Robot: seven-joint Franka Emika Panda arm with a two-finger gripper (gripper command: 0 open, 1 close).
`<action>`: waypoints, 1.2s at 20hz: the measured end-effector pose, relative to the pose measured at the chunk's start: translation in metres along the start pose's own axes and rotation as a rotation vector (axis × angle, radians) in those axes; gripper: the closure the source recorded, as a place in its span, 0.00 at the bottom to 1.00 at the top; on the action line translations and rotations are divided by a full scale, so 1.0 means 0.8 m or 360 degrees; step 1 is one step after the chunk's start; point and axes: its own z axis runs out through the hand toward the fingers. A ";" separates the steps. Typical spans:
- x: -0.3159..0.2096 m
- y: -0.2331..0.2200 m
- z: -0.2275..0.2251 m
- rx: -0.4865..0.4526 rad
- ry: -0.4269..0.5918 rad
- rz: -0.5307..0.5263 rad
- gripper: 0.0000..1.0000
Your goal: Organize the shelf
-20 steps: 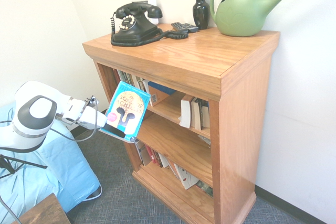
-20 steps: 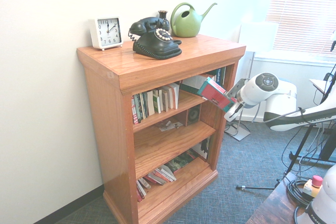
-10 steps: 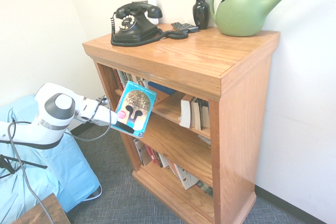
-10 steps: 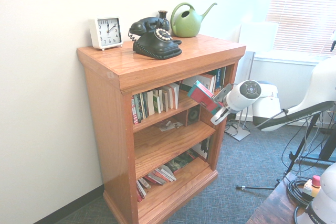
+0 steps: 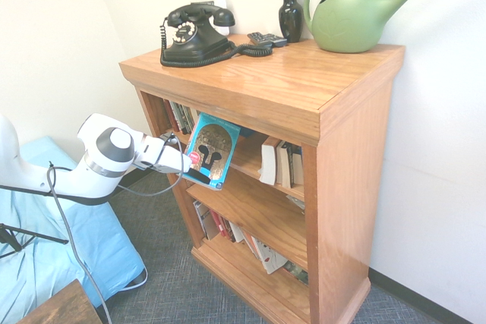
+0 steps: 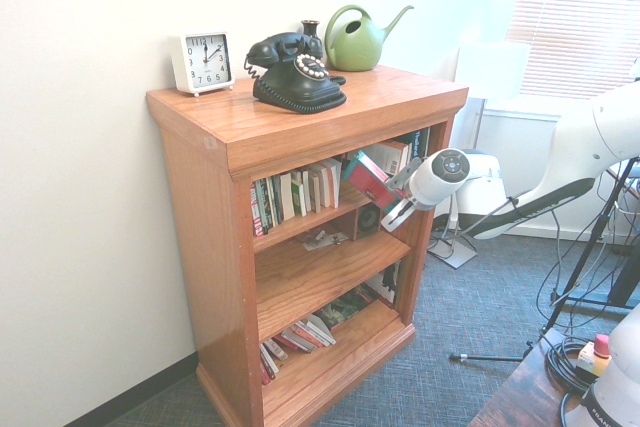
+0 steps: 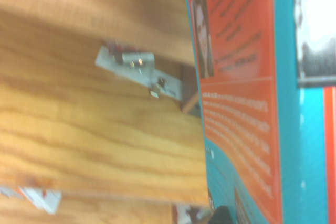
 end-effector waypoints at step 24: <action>0.047 -0.074 0.048 0.0281 -0.0189 0.0137 1.00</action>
